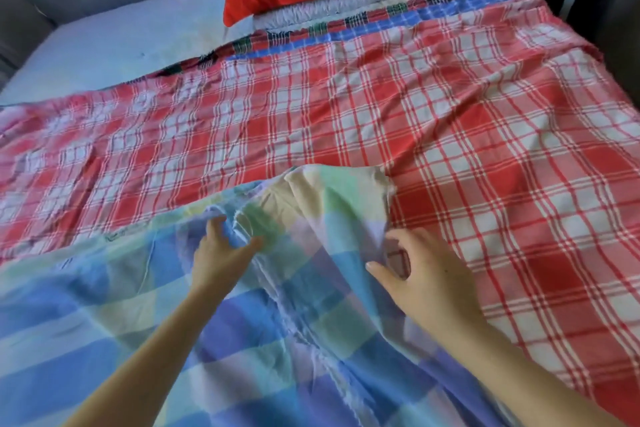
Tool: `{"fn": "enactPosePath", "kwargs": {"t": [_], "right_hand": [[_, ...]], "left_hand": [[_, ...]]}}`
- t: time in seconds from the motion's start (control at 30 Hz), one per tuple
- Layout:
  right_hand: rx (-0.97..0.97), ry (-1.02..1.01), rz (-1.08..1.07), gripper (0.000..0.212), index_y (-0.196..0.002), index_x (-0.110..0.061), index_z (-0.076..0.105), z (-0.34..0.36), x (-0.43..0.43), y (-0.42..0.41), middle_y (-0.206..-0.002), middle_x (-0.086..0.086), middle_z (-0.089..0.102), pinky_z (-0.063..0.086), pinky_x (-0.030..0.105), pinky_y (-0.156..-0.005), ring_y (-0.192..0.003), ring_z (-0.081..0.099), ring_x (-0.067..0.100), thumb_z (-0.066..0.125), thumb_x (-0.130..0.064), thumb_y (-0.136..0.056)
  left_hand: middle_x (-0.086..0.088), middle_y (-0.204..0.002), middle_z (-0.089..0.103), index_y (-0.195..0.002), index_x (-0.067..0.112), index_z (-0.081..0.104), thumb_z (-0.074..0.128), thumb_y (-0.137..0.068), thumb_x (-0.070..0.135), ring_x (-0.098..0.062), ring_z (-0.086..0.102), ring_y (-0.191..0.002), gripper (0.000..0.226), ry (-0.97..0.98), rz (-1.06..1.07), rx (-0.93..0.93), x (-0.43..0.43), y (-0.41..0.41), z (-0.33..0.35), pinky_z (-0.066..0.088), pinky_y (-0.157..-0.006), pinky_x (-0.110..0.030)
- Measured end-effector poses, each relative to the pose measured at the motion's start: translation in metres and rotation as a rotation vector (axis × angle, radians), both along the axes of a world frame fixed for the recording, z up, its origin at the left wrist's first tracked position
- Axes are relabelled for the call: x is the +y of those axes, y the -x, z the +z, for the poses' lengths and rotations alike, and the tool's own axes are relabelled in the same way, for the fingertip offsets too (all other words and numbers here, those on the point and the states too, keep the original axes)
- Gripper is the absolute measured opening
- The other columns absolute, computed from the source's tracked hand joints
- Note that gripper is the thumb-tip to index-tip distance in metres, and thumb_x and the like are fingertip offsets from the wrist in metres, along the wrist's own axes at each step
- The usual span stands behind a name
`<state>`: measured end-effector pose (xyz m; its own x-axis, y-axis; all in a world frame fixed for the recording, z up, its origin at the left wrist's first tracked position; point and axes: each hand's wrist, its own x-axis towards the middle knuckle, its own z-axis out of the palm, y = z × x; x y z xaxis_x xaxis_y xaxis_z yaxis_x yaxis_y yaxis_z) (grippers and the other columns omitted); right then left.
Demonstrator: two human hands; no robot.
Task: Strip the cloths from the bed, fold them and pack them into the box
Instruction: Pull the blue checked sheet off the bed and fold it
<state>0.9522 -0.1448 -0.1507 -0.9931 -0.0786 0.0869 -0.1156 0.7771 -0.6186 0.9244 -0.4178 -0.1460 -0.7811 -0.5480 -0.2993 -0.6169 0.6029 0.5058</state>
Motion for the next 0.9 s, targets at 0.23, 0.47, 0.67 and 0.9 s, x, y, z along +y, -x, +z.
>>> {"fn": "enactPosePath", "kwargs": {"t": [0.23, 0.47, 0.67, 0.9], "right_hand": [[-0.553, 0.618, -0.374, 0.100, -0.148, -0.008, 0.022, -0.022, -0.020, 0.094, -0.144, 0.008, 0.042, 0.038, 0.032, -0.102, -0.129, 0.045, 0.023, 0.081, -0.035, -0.071], [-0.634, 0.705, -0.397, 0.034, -0.101, 0.008, 0.065, -0.015, -0.017, 0.141, -0.094, 0.015, 0.067, 0.051, 0.030, -0.073, -0.087, 0.064, 0.025, 0.075, 0.007, -0.069], [-0.431, 0.796, -0.358, 0.037, -0.098, -0.007, 0.067, 0.071, 0.003, 0.212, -0.079, 0.007, 0.067, 0.055, 0.027, -0.062, -0.076, 0.062, 0.022, 0.066, 0.017, -0.070], [-0.272, 0.519, -0.504, 0.051, -0.101, -0.021, 0.064, 0.048, 0.026, 0.267, -0.070, 0.004, 0.060, 0.033, 0.013, -0.032, -0.029, 0.042, 0.000, 0.057, 0.021, -0.073]], "left_hand": [[-0.018, -0.131, 0.051, -0.138, 0.003, 0.027, 0.076, -0.075, 0.041, -0.036, 0.054, -0.115, 0.089, -0.248, 0.301, 0.047, 0.009, 0.038, -0.026, 0.048, -0.093, -0.041], [-0.020, -0.129, 0.048, -0.138, 0.012, 0.040, 0.069, -0.077, 0.031, -0.039, 0.046, -0.115, 0.071, 0.598, -0.310, 0.131, 0.026, 0.051, -0.030, 0.033, -0.094, -0.046], [-0.002, -0.158, 0.016, -0.150, 0.016, 0.023, 0.002, -0.086, 0.044, -0.023, 0.011, -0.146, 0.073, 0.440, -0.641, 0.087, 0.047, 0.076, -0.072, 0.001, -0.117, -0.041], [-0.004, -0.156, 0.023, -0.147, 0.021, 0.031, 0.007, -0.087, 0.043, -0.026, 0.016, -0.145, 0.068, 0.487, -0.577, 0.170, 0.047, 0.093, -0.106, -0.007, -0.113, -0.050]]}}
